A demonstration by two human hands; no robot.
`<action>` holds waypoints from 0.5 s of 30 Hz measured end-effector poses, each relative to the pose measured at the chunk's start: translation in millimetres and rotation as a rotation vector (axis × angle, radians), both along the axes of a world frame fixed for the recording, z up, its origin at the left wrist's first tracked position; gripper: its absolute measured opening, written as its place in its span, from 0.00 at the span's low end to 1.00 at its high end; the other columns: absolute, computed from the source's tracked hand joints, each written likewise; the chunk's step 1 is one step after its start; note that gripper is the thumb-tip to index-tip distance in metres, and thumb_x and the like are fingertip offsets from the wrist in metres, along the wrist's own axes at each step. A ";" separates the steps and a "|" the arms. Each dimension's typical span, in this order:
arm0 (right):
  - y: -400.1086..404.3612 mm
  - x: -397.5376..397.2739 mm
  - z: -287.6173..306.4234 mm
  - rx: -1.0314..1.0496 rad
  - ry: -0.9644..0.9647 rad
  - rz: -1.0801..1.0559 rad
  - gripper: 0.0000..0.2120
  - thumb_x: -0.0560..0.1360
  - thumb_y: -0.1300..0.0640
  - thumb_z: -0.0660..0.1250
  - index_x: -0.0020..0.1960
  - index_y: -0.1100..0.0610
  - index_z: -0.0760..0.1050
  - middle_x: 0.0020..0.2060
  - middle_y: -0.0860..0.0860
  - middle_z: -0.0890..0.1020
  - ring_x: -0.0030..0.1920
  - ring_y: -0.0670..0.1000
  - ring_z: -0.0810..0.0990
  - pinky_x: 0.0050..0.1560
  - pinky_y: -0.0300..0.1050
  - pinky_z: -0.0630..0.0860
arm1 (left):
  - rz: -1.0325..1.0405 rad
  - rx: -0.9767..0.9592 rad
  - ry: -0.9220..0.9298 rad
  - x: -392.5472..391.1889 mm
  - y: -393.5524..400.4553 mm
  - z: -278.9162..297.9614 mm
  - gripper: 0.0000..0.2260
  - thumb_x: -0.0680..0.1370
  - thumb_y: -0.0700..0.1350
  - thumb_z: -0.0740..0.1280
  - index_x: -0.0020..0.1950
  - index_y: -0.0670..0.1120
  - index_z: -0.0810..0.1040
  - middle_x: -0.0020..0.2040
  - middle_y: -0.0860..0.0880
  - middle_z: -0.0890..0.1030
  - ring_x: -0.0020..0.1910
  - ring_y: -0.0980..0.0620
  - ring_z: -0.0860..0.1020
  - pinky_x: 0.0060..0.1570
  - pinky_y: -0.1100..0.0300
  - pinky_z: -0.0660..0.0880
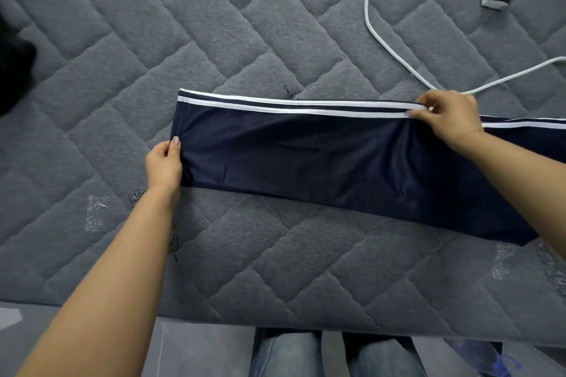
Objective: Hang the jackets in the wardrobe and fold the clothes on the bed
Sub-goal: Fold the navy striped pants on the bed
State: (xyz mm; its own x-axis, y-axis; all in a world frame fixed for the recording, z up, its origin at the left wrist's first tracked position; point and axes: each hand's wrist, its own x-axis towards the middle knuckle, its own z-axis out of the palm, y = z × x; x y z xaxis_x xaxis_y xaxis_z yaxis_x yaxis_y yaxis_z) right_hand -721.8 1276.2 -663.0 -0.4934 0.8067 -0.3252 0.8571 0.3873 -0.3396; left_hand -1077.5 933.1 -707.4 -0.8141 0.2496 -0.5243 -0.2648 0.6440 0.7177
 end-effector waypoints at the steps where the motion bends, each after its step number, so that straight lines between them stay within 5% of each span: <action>1: 1.7 -1.6 -1.0 0.020 -0.010 -0.005 0.08 0.73 0.52 0.73 0.46 0.55 0.79 0.44 0.55 0.81 0.47 0.58 0.78 0.60 0.56 0.67 | -0.005 -0.005 0.002 0.4 -0.4 0.6 0.14 0.83 0.48 0.61 0.39 0.48 0.75 0.36 0.54 0.73 0.35 0.60 0.68 0.35 0.70 0.67; 4: -4.8 -5.9 -6.7 0.022 -0.047 -0.036 0.13 0.73 0.58 0.72 0.56 0.58 0.78 0.57 0.58 0.76 0.55 0.60 0.77 0.63 0.55 0.66 | -0.014 0.017 -0.004 3.5 0.0 8.1 0.08 0.83 0.44 0.62 0.58 0.42 0.76 0.50 0.48 0.79 0.49 0.55 0.75 0.49 0.66 0.72; 7: -34.0 -1.3 -1.0 0.062 0.125 -0.118 0.16 0.72 0.62 0.71 0.60 0.59 0.77 0.59 0.59 0.74 0.61 0.59 0.74 0.65 0.55 0.67 | -0.046 0.138 -0.042 14.1 7.2 35.0 0.17 0.80 0.40 0.67 0.68 0.45 0.70 0.64 0.45 0.78 0.58 0.54 0.77 0.59 0.59 0.75; 11: -100.8 36.7 21.3 -0.018 0.428 -0.352 0.14 0.73 0.67 0.68 0.58 0.60 0.78 0.55 0.56 0.76 0.56 0.53 0.75 0.60 0.40 0.71 | -0.252 0.299 0.005 61.3 38.8 88.0 0.29 0.76 0.39 0.71 0.69 0.61 0.65 0.64 0.52 0.75 0.62 0.56 0.76 0.60 0.61 0.75; 15: -163.7 114.0 26.0 -0.168 0.556 -0.876 0.12 0.77 0.65 0.66 0.57 0.53 0.77 0.56 0.50 0.78 0.53 0.49 0.77 0.51 0.33 0.71 | -0.592 0.389 0.086 155.4 93.9 117.0 0.31 0.75 0.37 0.64 0.69 0.67 0.63 0.59 0.56 0.73 0.56 0.54 0.75 0.57 0.61 0.73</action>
